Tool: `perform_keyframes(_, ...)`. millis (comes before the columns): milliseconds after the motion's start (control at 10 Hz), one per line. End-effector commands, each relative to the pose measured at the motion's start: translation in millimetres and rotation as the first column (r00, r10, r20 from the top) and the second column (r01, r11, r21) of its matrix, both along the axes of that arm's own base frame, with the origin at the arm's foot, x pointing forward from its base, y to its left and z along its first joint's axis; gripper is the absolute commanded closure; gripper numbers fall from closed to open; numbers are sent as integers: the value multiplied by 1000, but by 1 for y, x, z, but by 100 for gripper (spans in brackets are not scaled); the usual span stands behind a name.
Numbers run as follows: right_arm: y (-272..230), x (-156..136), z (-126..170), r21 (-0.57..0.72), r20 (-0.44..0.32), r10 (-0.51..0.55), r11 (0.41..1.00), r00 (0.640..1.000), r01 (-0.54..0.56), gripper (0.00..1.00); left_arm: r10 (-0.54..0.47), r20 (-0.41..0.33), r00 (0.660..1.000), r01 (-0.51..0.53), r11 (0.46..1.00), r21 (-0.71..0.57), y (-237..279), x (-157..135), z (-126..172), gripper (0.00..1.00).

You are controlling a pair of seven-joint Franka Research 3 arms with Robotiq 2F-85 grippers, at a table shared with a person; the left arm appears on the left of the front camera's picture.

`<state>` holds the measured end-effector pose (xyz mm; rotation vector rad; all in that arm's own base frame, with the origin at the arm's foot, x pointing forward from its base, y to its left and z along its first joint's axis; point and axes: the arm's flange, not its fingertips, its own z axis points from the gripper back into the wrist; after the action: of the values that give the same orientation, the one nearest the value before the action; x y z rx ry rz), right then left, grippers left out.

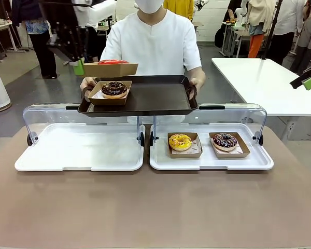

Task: Provide the desired donut to the person.
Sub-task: Place the picked Paper togo box onto the Handle tray extended by the person.

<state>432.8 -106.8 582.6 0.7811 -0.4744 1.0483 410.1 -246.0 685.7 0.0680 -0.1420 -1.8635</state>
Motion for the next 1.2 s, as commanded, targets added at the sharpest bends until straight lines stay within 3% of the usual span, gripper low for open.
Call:
perform_keyframes(0,1,0,1,0,-4,-4,1000,1000,4,0,17,17,1000,-17,1000,6,-22,5,6,99)
perform_keyframes(400,1,0,1,0,-4,-4,1000,1000,4,0,11,17,1000,-11,1000,-12,-55,16,0,99)
perform_keyframes(1100,1,0,1,0,-4,-4,1000,1000,4,0,-11,-7,1000,10,1000,-19,-53,15,-7,99)
